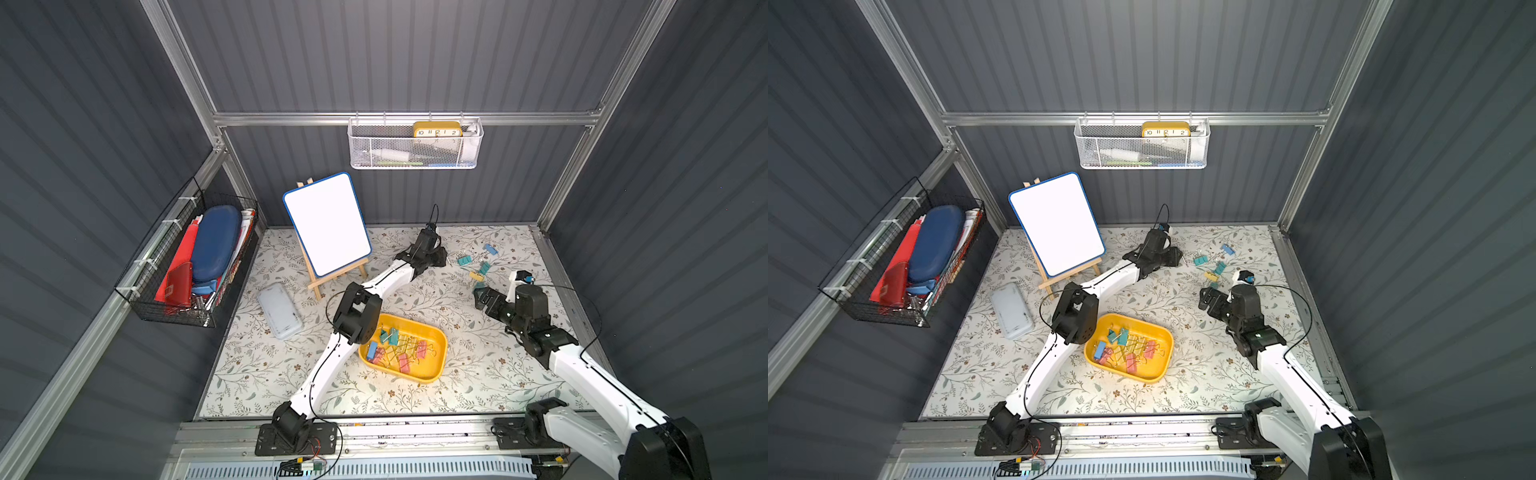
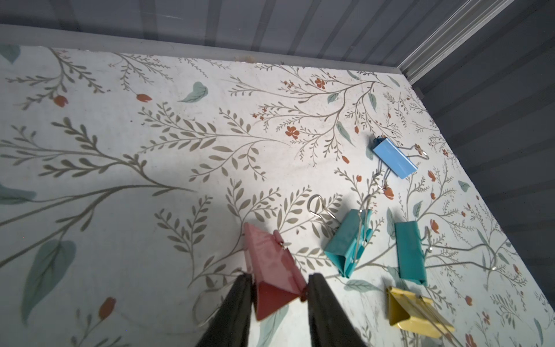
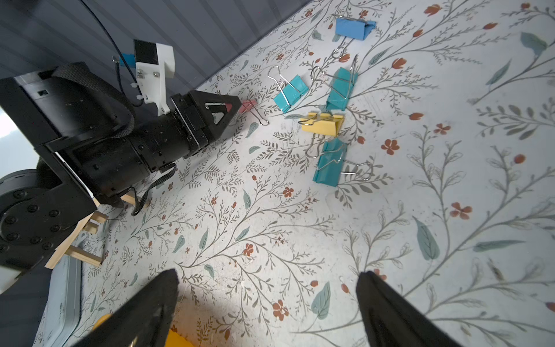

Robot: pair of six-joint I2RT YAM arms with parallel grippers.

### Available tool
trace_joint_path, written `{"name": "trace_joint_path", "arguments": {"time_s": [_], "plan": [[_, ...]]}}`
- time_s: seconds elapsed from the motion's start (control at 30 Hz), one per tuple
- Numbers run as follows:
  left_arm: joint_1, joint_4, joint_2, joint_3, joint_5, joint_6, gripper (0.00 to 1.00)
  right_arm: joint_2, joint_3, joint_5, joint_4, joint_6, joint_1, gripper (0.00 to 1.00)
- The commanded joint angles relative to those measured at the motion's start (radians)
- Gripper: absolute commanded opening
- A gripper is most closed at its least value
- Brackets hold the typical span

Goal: Put the binder clips in the storage box
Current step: Pick up the binder clip at the center of the board.

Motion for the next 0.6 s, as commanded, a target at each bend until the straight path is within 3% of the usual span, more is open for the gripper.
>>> {"name": "trace_joint_path", "arguments": {"time_s": [0.0, 0.27, 0.57], "plan": [[0.004, -0.022, -0.011, -0.041, 0.017, 0.007, 0.29, 0.001, -0.009, 0.009, 0.016, 0.001, -0.005, 0.97], [-0.010, 0.091, -0.243, -0.255, 0.104, -0.044, 0.25, -0.009, 0.003, -0.015, -0.002, 0.008, -0.029, 0.97], [-0.083, 0.103, -0.719, -0.680, 0.111, -0.170, 0.25, -0.049, 0.038, -0.090, -0.076, 0.023, -0.065, 0.97]]}}
